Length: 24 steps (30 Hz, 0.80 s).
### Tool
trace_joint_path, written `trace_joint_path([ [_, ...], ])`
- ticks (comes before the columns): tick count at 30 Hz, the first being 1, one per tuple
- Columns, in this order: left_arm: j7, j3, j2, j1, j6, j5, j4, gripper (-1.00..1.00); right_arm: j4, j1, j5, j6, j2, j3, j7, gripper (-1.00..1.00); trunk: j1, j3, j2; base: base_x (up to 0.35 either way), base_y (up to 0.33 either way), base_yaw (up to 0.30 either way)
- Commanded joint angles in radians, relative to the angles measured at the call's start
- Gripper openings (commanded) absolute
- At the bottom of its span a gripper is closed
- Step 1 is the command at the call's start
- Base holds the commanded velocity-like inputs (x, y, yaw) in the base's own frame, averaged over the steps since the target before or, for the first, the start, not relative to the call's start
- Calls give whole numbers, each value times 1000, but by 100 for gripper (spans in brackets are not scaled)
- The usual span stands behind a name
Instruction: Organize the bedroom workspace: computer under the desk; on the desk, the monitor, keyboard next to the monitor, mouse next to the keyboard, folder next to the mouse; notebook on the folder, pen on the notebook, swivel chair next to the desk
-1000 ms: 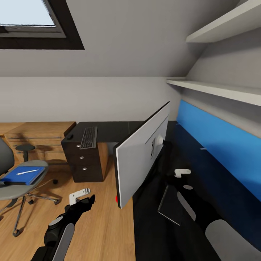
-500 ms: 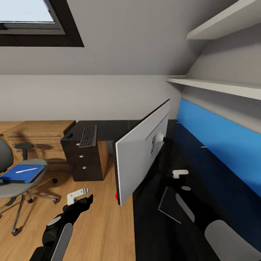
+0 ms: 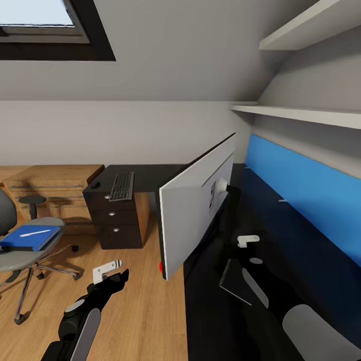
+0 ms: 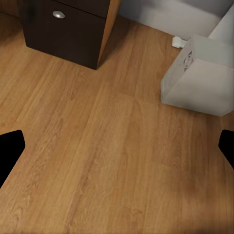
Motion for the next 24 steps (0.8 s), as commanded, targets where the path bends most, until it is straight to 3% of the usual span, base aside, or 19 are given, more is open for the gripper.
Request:
trace_joint_path([
  [1,8,0,0,-1,3,10,-1,100,-1,-1,-8,4,-2,7,-10,100,4,-4,-8,0,0,0],
  [24,8,-2,-2,-1,2,9,-3,100,11,-1,-8,7,-2,4,-19,100,92,-76,-169,0,0,0],
])
